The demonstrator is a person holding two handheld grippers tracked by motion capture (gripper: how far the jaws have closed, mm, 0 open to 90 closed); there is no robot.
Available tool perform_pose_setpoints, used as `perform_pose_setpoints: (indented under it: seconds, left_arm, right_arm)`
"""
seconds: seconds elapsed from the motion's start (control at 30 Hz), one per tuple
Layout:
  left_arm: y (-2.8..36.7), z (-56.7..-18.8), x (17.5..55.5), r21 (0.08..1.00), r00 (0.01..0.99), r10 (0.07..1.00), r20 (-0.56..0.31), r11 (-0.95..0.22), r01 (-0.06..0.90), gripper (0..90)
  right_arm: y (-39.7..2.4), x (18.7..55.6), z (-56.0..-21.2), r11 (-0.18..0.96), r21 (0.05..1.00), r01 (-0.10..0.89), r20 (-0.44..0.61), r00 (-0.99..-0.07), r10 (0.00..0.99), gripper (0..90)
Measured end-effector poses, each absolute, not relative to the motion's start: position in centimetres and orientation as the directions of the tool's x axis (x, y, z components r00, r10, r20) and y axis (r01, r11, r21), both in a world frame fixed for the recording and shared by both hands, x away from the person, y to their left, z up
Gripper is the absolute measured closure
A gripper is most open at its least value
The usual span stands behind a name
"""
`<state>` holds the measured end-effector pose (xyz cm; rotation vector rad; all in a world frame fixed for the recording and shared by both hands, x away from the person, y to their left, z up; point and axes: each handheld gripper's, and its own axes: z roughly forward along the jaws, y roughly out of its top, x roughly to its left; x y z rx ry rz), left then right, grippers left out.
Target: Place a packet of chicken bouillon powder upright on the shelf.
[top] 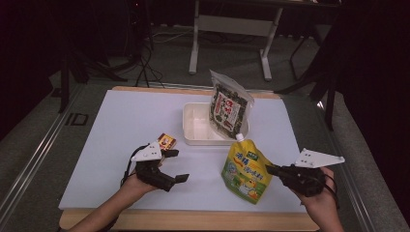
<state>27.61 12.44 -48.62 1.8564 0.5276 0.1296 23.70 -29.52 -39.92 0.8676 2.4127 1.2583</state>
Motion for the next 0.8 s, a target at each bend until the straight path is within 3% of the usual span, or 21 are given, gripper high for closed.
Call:
perform_pose_setpoints:
  seconds: [0.2,0.6,0.8]
  left_arm:
    - [10.7,-48.3,28.8,0.915,0.912,0.379,-0.156,-0.292,0.278,14.4]
    - [5.9,-47.5,32.1,0.919,0.954,0.279,-0.108,-0.337,0.203,15.3]
    - [3.8,-47.8,33.8,0.912,0.967,0.219,-0.134,-0.354,0.206,15.3]
  right_arm:
    - [-28.9,22.8,-39.8,0.462,0.811,0.359,0.007,-0.795,0.607,90.0]
    - [-28.7,22.5,-39.7,0.47,0.809,0.353,0.009,-0.807,0.59,90.0]
    - [-28.3,22.4,-39.6,0.483,0.807,0.34,-0.007,-0.812,0.583,90.0]
